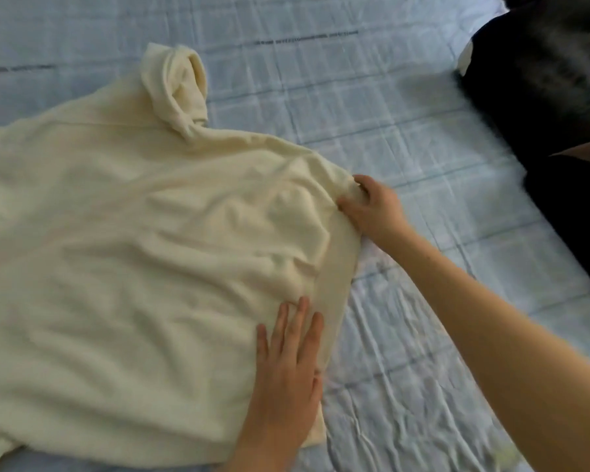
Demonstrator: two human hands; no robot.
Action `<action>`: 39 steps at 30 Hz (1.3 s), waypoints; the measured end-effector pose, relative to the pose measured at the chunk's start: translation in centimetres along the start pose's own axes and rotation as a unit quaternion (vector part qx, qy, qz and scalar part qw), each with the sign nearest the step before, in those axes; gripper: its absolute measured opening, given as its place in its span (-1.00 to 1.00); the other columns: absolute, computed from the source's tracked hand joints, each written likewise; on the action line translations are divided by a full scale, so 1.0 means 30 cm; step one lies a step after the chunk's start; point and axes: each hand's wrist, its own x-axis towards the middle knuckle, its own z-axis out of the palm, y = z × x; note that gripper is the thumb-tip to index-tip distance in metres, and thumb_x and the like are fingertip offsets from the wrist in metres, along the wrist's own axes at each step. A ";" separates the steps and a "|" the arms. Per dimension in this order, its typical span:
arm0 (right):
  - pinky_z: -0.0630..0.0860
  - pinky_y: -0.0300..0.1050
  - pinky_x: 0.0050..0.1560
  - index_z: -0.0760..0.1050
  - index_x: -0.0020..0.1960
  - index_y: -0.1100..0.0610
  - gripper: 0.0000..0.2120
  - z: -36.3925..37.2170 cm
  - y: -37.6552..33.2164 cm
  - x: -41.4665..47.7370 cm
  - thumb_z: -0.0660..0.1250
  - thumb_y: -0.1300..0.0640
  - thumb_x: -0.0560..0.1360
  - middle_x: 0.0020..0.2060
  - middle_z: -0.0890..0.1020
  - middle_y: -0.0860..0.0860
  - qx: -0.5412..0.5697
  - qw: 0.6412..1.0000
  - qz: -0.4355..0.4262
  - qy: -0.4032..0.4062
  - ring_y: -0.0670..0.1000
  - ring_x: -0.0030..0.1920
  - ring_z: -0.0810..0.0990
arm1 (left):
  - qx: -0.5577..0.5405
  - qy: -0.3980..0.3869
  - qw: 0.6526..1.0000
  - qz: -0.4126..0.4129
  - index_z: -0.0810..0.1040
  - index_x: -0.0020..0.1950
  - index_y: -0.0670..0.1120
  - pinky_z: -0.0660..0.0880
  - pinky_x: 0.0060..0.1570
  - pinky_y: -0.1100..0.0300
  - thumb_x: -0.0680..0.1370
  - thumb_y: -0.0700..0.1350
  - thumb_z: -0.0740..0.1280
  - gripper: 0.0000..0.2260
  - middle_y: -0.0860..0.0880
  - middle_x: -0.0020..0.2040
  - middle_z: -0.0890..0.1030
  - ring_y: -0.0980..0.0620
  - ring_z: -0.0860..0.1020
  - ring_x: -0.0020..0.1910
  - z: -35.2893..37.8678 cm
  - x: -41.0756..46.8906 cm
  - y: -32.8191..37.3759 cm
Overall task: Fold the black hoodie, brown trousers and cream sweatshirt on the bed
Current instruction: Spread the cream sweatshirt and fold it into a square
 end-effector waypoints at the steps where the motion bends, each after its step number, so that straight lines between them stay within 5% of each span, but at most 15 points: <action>1: 0.39 -0.08 -0.06 0.61 0.07 0.15 -0.82 -0.011 -0.016 0.008 0.39 0.06 0.55 -0.08 0.60 0.09 -0.018 0.999 -0.022 -0.017 0.11 -0.01 0.52 | 0.001 0.005 1.000 0.003 0.49 0.40 -0.12 0.46 0.21 -0.30 0.38 -0.14 0.37 -0.44 -0.17 0.48 0.36 -0.25 0.38 0.43 -0.002 -0.002 -0.006; 4: 0.36 -0.12 -0.18 0.64 0.03 0.23 -0.84 -0.116 -0.038 0.021 0.41 0.15 0.54 -0.17 0.60 0.09 -0.007 0.997 -0.075 -0.034 0.01 -0.15 0.50 | -0.091 0.018 0.995 0.029 0.20 0.52 -0.04 0.10 0.52 0.19 0.48 -0.46 0.21 -0.34 0.11 0.54 0.09 -0.02 0.05 0.58 -0.048 -0.025 -0.025; 6: 0.46 -0.12 -0.09 0.68 0.06 0.18 -0.83 -0.237 -0.050 0.052 0.45 0.12 0.51 -0.15 0.66 0.06 -0.015 0.995 -0.100 -0.027 -0.06 -0.15 0.53 | -0.189 0.037 0.981 0.005 0.26 0.48 0.00 -0.03 0.42 0.50 0.46 -0.53 0.21 -0.31 0.20 0.48 0.18 0.19 0.09 0.54 -0.108 -0.047 -0.008; 8: 0.46 -0.24 -0.21 0.70 0.01 0.15 -0.83 -0.351 -0.054 0.093 0.51 0.10 0.46 -0.30 0.63 -0.06 -0.020 0.994 -0.105 -0.019 -0.21 -0.29 0.51 | -0.226 0.063 0.972 0.026 0.38 0.46 -0.07 -0.04 0.35 0.57 0.43 -0.47 0.20 -0.37 0.12 0.46 0.33 0.25 0.19 0.48 -0.156 -0.073 0.036; 11: 0.31 -0.43 -0.40 0.69 -0.02 0.19 -0.82 -0.383 -0.038 0.119 0.52 0.13 0.42 -0.41 0.57 -0.13 -0.070 0.992 -0.103 0.012 -0.22 -0.41 0.50 | -0.183 0.046 0.977 0.100 0.50 0.39 -0.16 0.10 0.39 0.47 0.43 -0.25 0.12 -0.47 0.01 0.43 0.44 0.21 0.32 0.44 -0.117 -0.092 0.081; 14: 0.43 -0.15 -0.08 0.64 0.15 0.20 -0.74 -0.264 0.023 0.100 0.44 0.15 0.49 -0.01 0.67 0.17 -0.127 0.992 -0.017 -0.019 0.09 -0.03 0.61 | 0.018 -0.121 0.988 0.098 0.55 0.35 0.04 0.41 0.31 0.28 0.44 0.02 0.28 -0.53 0.10 0.40 0.46 0.10 0.44 0.39 -0.054 -0.055 0.128; 16: 0.43 -0.05 0.10 0.54 0.32 0.20 -0.64 -0.181 0.033 0.061 0.35 0.17 0.54 0.22 0.57 0.22 -0.141 0.989 0.026 -0.025 0.23 0.23 0.52 | 0.001 -0.160 0.984 0.073 0.38 0.49 -0.07 0.29 0.44 0.11 0.47 0.18 0.33 -0.36 -0.05 0.52 0.31 -0.07 0.31 0.50 -0.018 -0.035 0.131; 18: 0.31 0.04 0.37 0.38 0.49 0.16 -0.46 -0.123 0.003 0.013 0.27 0.14 0.52 0.42 0.43 0.21 -0.163 0.985 -0.050 0.040 0.26 0.40 0.39 | -0.091 -0.100 0.986 0.093 0.20 0.58 -0.02 -0.02 0.55 0.16 0.60 0.22 0.09 -0.40 -0.03 0.60 0.13 -0.03 0.09 0.59 -0.040 -0.009 0.083; 22: 0.03 0.21 0.56 0.26 0.58 0.09 -0.39 0.020 -0.121 -0.070 0.17 0.00 0.55 0.56 0.30 0.12 -0.166 0.949 -0.253 0.092 0.20 0.58 0.18 | -0.043 0.157 0.987 -0.009 0.31 0.53 -0.07 0.09 0.50 -0.09 0.64 0.05 0.05 -0.52 -0.07 0.55 0.29 -0.08 0.20 0.55 -0.162 0.104 -0.141; 26: -0.11 0.17 0.58 0.04 0.64 -0.06 -0.44 0.169 -0.137 -0.060 0.05 -0.04 0.67 0.63 0.11 0.02 -0.190 0.947 -0.257 0.013 0.13 0.63 -0.02 | 0.071 0.128 0.982 -0.122 0.21 0.58 -0.08 0.03 0.50 -0.22 0.61 0.09 -0.01 -0.44 -0.14 0.59 0.17 -0.17 0.15 0.57 -0.165 0.219 -0.350; 32: -0.09 0.16 0.58 0.02 0.64 -0.12 -0.45 0.243 -0.103 -0.051 0.03 -0.09 0.68 0.63 0.10 -0.02 -0.267 0.941 -0.203 -0.049 0.12 0.63 -0.04 | 0.101 0.089 0.986 -0.094 0.28 0.56 -0.04 0.14 0.49 -0.17 0.59 0.12 0.02 -0.45 -0.14 0.56 0.25 -0.15 0.24 0.54 -0.130 0.225 -0.424; 36: 0.22 0.18 0.51 0.24 0.58 0.05 -0.49 0.211 -0.206 -0.012 0.05 -0.03 0.66 0.55 0.33 0.10 -0.165 0.951 -0.261 0.019 0.16 0.55 0.25 | 0.070 0.200 0.976 -0.056 0.40 0.49 -0.08 0.22 0.45 -0.11 0.59 0.02 0.09 -0.52 -0.09 0.50 0.39 -0.13 0.35 0.47 -0.281 0.286 -0.535; 39: 0.14 0.19 0.55 0.16 0.61 0.01 -0.47 0.266 -0.316 0.075 0.03 -0.03 0.66 0.57 0.28 0.07 -0.154 0.940 -0.298 0.059 0.14 0.58 0.19 | 0.098 0.242 0.960 -0.102 0.32 0.54 -0.06 0.11 0.47 -0.15 0.60 0.02 0.08 -0.50 -0.06 0.54 0.32 -0.12 0.26 0.52 -0.383 0.378 -0.661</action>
